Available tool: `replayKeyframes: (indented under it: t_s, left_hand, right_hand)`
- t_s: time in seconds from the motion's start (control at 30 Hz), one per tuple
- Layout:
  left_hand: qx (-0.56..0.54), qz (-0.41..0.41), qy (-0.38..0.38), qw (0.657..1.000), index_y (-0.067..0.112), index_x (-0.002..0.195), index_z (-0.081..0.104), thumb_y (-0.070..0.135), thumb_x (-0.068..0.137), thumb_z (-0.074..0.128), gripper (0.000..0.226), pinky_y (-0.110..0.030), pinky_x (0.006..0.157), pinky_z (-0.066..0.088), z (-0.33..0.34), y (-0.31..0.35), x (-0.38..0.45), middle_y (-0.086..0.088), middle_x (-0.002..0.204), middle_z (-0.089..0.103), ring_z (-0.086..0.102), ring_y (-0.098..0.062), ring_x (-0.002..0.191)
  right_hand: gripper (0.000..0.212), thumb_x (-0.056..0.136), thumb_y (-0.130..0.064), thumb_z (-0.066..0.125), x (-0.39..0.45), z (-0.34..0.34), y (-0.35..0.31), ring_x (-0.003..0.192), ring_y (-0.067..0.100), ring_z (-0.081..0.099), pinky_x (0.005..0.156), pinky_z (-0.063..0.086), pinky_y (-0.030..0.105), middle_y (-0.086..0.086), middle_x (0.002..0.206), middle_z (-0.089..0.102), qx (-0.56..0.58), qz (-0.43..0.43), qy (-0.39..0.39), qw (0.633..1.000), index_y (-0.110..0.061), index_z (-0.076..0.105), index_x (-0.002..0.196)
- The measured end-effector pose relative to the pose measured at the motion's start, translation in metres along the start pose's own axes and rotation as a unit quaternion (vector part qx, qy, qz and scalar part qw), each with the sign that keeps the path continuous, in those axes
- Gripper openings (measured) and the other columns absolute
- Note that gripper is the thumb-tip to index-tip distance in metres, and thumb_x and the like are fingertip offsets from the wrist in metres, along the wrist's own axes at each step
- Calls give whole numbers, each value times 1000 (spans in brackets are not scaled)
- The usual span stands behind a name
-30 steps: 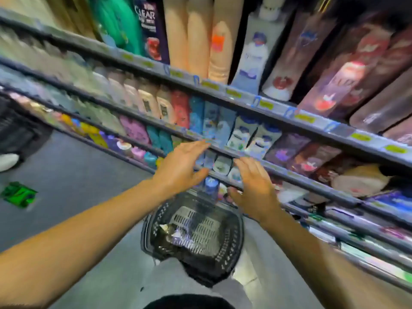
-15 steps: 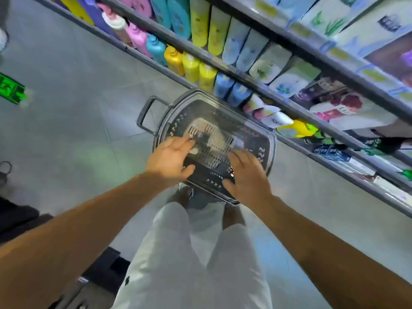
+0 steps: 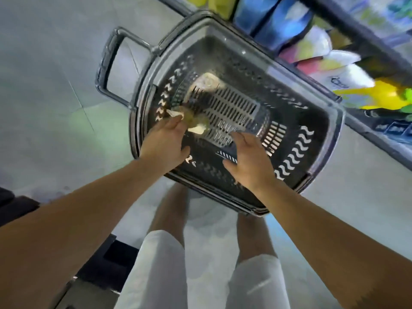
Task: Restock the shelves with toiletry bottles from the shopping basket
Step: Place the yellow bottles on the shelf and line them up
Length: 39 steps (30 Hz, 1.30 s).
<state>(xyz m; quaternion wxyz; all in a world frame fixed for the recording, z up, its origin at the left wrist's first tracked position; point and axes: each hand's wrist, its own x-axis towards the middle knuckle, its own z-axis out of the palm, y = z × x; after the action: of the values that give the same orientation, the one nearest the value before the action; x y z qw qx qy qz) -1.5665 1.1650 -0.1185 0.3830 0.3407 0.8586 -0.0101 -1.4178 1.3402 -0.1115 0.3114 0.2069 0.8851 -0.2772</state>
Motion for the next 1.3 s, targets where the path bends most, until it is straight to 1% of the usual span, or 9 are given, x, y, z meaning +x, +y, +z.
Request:
replayKeyframes:
  t_s: [0.2,0.43,0.53,0.67,0.77,0.83,1.03,1.17,1.3]
  left_hand:
    - [14,-19,-17,1000,17,142,41,30,84,65,64,-51,102,44,40,-19,61,-6,148,41,34,-32,137]
    - [141,17,-19,990,8,143,35,4,84,53,61,-45,108,35,77,-35,92,-14,147,36,32,-35,137]
    - [181,23,-6,983,5,137,40,4,85,36,52,-44,106,34,88,-37,103,-17,140,44,41,-36,127]
    - [207,22,6,978,8,122,56,3,83,38,43,-43,94,38,95,-39,113,-13,121,58,53,-35,109]
    - [221,26,-15,975,7,118,58,2,83,48,37,-44,91,40,94,-38,115,-15,116,60,56,-35,106]
    - [207,25,-19,978,5,121,57,-1,83,53,39,-44,93,39,88,-35,111,-17,115,60,56,-36,106]
    - [177,46,8,983,5,126,54,-7,80,56,48,-51,98,39,45,-12,79,-16,118,60,54,-36,112]
    - [133,56,42,989,7,124,58,-4,81,62,45,-52,95,46,-4,7,33,-16,117,64,58,-35,111]
    - [103,30,56,993,14,128,54,2,85,62,45,-43,87,52,-72,31,-19,-10,117,63,58,-31,108]
  right_hand:
    - [75,85,-40,67,76,59,3,136,28,35,111,35,42,8,146,41,-30,-46,-19,998,-14,34,148]
    - [73,83,-32,70,138,112,1,135,27,36,112,35,41,5,147,41,-53,-117,-32,991,-12,38,145]
    - [60,85,-23,66,148,124,2,132,26,38,108,39,40,3,142,46,-42,-125,-10,991,-14,45,141]
    - [49,84,-11,63,151,128,8,124,24,44,100,45,36,0,135,53,1,-113,40,993,-18,55,132]
    - [48,87,-10,59,148,125,14,124,22,46,103,41,36,-2,137,54,15,-113,37,993,-18,55,134]
    - [46,88,-11,59,142,118,19,121,23,51,102,43,38,0,134,58,45,-95,46,993,-19,56,133]
    - [34,87,-21,68,92,60,29,93,31,64,76,53,38,12,101,70,62,-80,103,990,-13,63,120]
    - [34,87,-22,68,31,7,27,88,32,66,73,49,32,13,98,70,88,-43,145,985,-18,65,120]
    - [34,86,-21,71,-37,-63,15,89,33,65,73,43,29,15,97,69,113,4,215,970,-18,66,119]
